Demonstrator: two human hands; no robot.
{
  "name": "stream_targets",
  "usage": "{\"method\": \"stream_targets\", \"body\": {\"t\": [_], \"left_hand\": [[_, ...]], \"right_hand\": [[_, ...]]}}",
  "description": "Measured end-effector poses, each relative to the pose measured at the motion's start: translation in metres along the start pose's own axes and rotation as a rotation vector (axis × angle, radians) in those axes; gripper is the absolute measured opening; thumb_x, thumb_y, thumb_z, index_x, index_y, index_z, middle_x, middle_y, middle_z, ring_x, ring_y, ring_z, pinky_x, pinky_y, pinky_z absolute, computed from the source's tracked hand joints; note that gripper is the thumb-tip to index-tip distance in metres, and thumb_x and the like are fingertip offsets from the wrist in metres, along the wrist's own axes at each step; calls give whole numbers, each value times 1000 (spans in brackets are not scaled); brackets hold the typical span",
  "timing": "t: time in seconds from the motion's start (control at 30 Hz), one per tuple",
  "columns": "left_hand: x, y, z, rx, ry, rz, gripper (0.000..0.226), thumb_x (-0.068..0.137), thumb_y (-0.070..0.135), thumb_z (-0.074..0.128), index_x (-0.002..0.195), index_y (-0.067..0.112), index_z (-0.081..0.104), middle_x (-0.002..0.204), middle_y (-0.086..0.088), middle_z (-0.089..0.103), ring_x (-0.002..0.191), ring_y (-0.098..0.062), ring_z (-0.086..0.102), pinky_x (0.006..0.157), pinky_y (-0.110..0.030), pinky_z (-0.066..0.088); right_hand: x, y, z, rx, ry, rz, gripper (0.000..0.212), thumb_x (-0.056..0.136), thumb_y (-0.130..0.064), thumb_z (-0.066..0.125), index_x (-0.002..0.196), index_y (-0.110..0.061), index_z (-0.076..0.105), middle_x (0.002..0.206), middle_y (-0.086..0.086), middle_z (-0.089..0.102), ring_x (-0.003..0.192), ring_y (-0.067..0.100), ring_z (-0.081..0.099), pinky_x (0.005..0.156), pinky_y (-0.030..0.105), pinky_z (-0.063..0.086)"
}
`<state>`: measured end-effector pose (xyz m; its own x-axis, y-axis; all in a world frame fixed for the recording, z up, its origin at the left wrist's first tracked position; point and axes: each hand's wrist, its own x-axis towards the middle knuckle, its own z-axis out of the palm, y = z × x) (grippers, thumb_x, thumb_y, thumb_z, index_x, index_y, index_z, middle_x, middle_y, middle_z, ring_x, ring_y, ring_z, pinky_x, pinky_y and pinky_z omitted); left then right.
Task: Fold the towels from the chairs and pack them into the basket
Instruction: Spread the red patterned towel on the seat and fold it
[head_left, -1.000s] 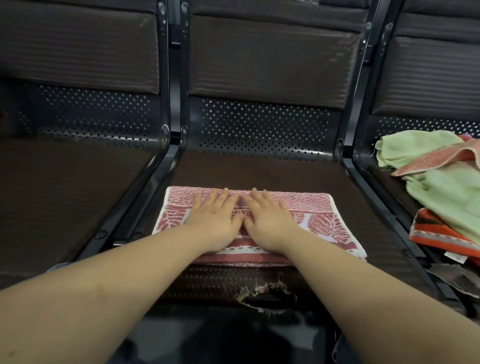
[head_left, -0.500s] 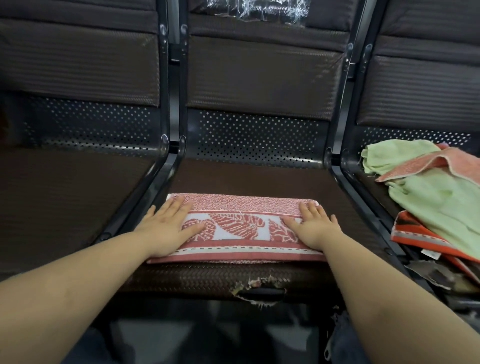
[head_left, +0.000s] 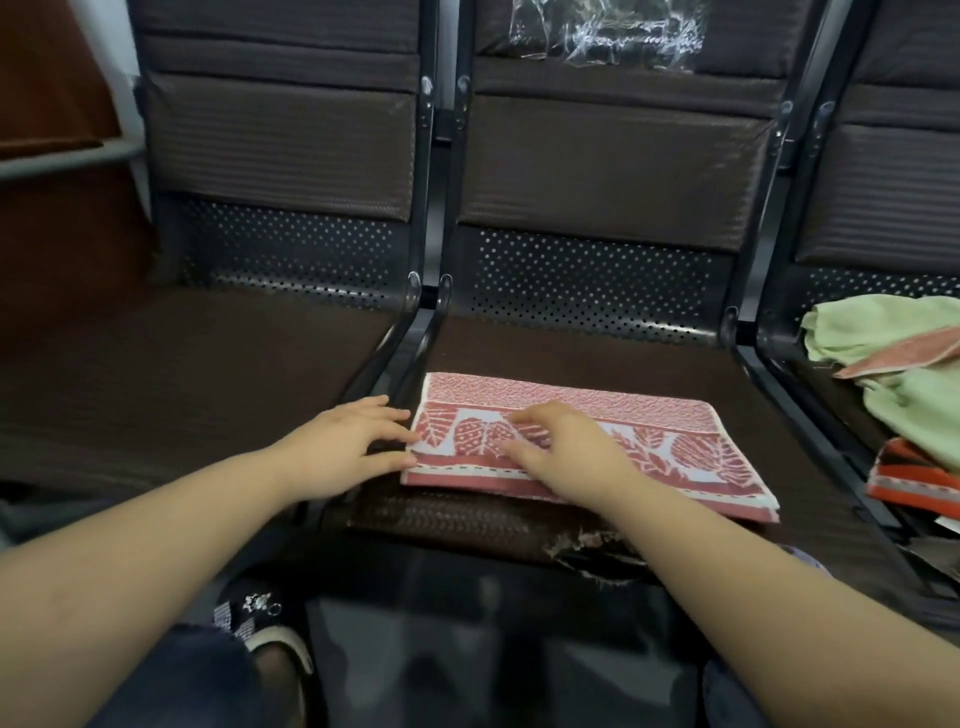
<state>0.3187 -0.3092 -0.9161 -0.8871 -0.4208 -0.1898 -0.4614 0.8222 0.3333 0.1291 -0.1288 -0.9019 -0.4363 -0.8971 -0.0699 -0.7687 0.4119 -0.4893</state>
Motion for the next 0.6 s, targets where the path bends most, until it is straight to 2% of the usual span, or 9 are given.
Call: {"method": "stream_targets", "body": {"t": [0.1, 0.17, 0.23, 0.3, 0.37, 0.47, 0.6], "left_hand": [[-6, -1, 2, -8, 36, 42, 114, 45, 102, 6, 123, 40, 60, 138, 18, 49, 135, -4, 32, 114, -26, 24], [-7, 0, 3, -9, 67, 64, 93, 61, 94, 20, 120, 37, 64, 132, 17, 54, 128, -3, 39, 111, -25, 29], [-6, 1, 4, -2, 92, 74, 57, 81, 69, 46, 120, 32, 65, 130, 15, 56, 126, -4, 42, 110, -27, 31], [-2, 2, 6, 18, 99, 96, 40, 88, 50, 57, 121, 29, 65, 130, 13, 56, 125, -6, 43, 109, -27, 31], [2, 1, 7, 28, 79, 120, 39, 89, 45, 59, 123, 28, 63, 130, 12, 57, 125, -8, 44, 109, -28, 31], [6, -2, 3, -22, 0, 120, 47, 85, 44, 65, 128, 25, 60, 130, 11, 55, 123, -7, 46, 107, -27, 34], [13, -5, -1, -68, -56, 127, 51, 79, 44, 72, 125, 25, 62, 127, 11, 56, 119, -5, 49, 104, -25, 37]], "right_hand": [[-2, -35, 20, 79, 3, -82, 40, 89, -40, 62, 122, -17, 63, 124, -2, 62, 111, 13, 56, 91, 22, 40], [2, -46, 34, 134, 8, -62, 40, 87, -38, 65, 119, -15, 65, 118, 0, 65, 107, 14, 59, 91, 23, 43], [8, -50, 45, 166, -3, -15, 45, 82, -43, 69, 118, -14, 66, 113, 0, 66, 105, 16, 60, 91, 28, 47], [14, -52, 51, 154, -24, 0, 52, 78, -50, 71, 115, -15, 67, 109, 0, 66, 102, 17, 60, 89, 31, 48], [18, -53, 52, 132, -45, -12, 53, 76, -53, 72, 115, -16, 69, 109, 1, 67, 102, 18, 60, 90, 33, 48], [23, -51, 48, 83, -111, -34, 58, 74, -54, 73, 120, -21, 66, 117, -4, 65, 108, 13, 59, 92, 28, 47], [25, -46, 39, 99, -189, -65, 54, 75, -46, 75, 122, -22, 65, 117, -6, 66, 104, 6, 57, 81, 17, 39]]}}
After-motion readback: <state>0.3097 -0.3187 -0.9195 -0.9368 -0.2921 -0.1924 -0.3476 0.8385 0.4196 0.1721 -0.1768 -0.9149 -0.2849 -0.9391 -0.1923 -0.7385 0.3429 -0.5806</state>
